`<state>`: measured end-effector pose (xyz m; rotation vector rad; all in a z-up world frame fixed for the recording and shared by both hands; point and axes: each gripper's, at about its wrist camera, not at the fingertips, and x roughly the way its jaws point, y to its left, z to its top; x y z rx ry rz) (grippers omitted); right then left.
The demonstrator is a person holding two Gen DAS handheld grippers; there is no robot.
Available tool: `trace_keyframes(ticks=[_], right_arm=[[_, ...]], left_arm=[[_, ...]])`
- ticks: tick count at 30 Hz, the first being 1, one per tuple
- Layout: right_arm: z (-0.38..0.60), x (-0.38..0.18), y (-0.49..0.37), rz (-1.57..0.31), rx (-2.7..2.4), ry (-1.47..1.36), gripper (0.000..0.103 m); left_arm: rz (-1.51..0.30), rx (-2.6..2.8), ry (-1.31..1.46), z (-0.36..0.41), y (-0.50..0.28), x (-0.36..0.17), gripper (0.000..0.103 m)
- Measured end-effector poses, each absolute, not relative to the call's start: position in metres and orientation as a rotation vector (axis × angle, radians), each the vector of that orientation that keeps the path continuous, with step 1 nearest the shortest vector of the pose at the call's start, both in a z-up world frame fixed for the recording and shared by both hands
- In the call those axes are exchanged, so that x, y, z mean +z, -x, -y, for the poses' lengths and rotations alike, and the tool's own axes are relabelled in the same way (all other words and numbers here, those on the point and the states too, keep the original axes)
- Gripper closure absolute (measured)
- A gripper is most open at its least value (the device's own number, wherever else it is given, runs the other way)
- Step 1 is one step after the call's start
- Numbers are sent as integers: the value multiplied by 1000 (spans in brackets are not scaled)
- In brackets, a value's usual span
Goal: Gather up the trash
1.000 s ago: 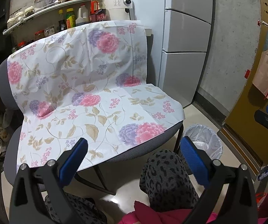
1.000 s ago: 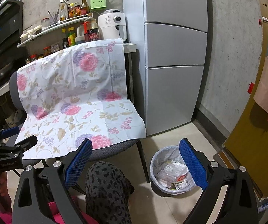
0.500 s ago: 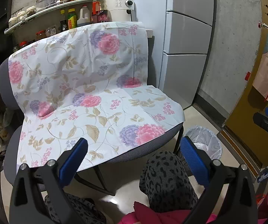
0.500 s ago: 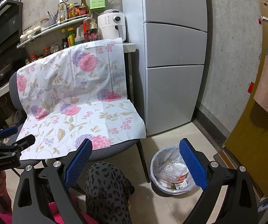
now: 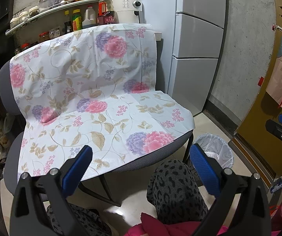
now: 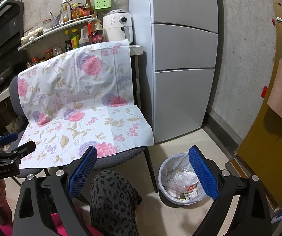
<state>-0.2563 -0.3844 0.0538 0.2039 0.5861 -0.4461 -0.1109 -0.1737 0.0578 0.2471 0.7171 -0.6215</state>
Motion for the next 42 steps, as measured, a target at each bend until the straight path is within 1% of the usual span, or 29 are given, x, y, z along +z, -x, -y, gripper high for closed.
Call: trace_keyframes(ticks=[42], right_arm=[[386, 54, 257, -587, -441, -204, 10]], left_arm=[[-712, -618, -243, 169, 110, 60, 6]])
